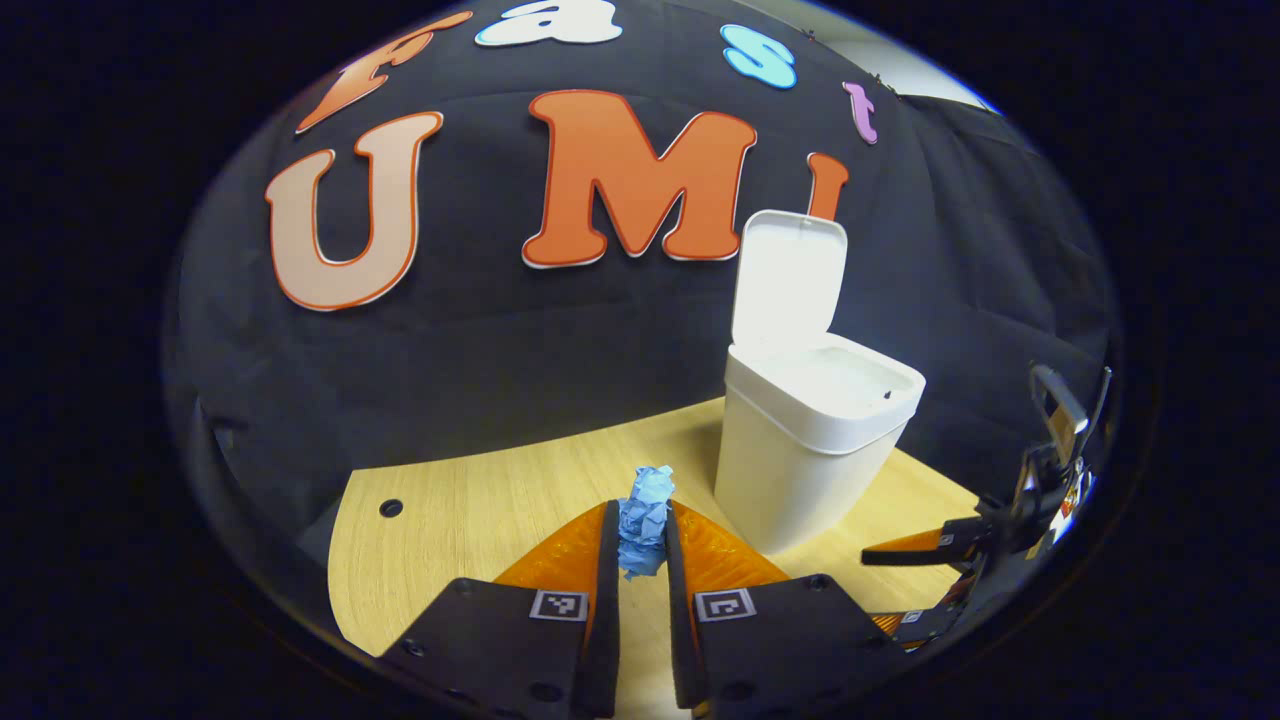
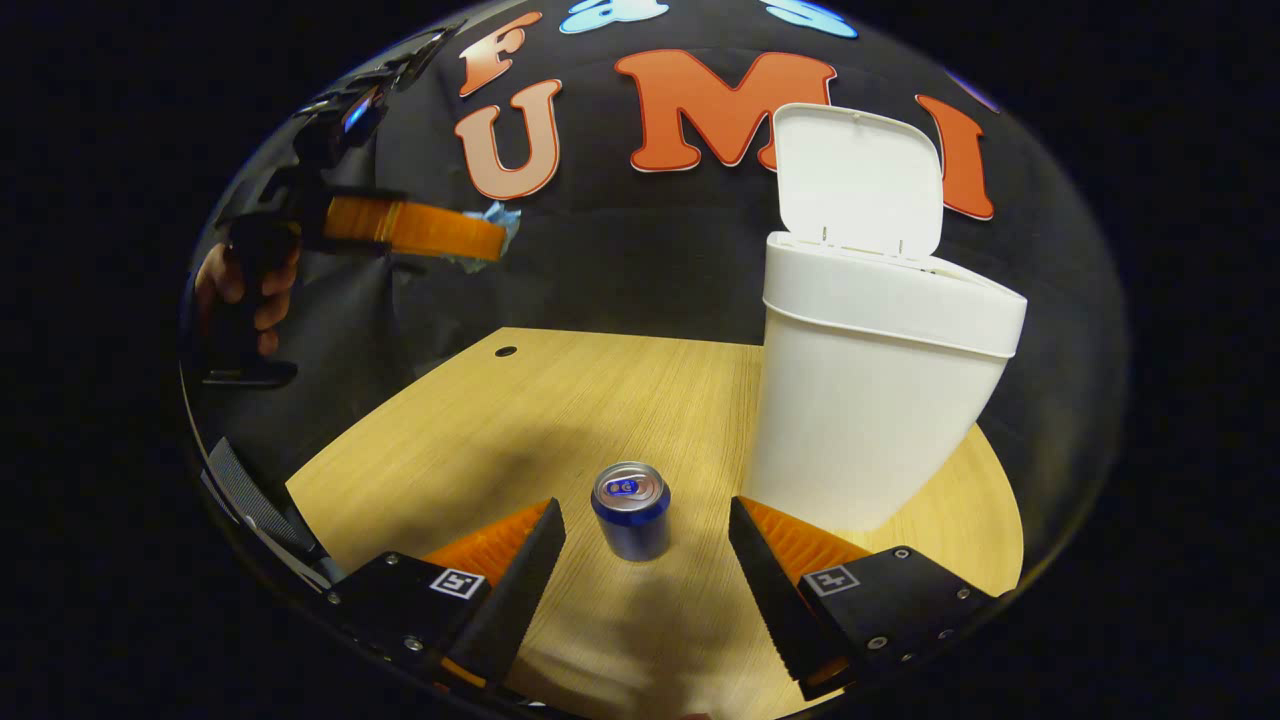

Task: Press the lid of the desktop garbage bin to open it, pick up the crumpled paper on the desktop and throw it into the bin, then pick up the pop can on the desktop and drop it into the bin, and finally close the garbage bin lid.

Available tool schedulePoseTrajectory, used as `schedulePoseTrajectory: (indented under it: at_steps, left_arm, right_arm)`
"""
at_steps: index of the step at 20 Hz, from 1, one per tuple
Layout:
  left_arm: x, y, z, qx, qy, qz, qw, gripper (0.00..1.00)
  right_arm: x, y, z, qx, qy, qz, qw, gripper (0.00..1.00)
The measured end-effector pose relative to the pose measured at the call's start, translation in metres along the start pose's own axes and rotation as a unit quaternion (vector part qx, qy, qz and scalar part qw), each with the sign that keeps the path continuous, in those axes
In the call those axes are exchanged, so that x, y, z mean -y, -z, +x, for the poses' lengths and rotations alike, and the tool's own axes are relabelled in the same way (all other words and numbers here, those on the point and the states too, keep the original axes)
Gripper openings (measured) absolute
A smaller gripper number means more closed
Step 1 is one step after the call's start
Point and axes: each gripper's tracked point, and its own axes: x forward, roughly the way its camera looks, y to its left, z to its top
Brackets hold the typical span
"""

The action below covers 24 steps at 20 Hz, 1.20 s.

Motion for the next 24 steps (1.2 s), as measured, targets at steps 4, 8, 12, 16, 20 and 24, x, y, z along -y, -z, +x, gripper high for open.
schedulePoseTrajectory:
  at_steps: [4,8,12,16,20,24]
  left_arm:
    - [0.016,-0.038,0.001,0.030,0.033,0.003,0.999,0.25]
    - [0.039,-0.066,0.011,0.053,0.083,0.008,0.995,0.24]
    - [0.061,-0.093,0.022,0.073,0.119,0.022,0.990,0.25]
    - [0.091,-0.120,0.041,0.095,0.154,0.054,0.982,0.25]
    - [0.115,-0.126,0.070,0.091,0.171,0.065,0.979,0.25]
    - [0.130,-0.120,0.095,0.075,0.180,0.065,0.979,0.25]
  right_arm:
    - [-0.003,0.016,0.019,-0.020,-0.006,0.004,1.000,0.99]
    - [-0.005,0.030,0.041,-0.033,-0.005,-0.003,0.999,0.99]
    - [-0.008,0.041,0.063,-0.049,-0.012,-0.017,0.999,0.99]
    - [-0.005,0.053,0.085,-0.064,-0.017,-0.018,0.998,0.99]
    - [-0.009,0.060,0.096,-0.073,-0.031,-0.015,0.997,0.95]
    - [-0.012,0.061,0.105,-0.077,-0.045,-0.005,0.996,0.90]
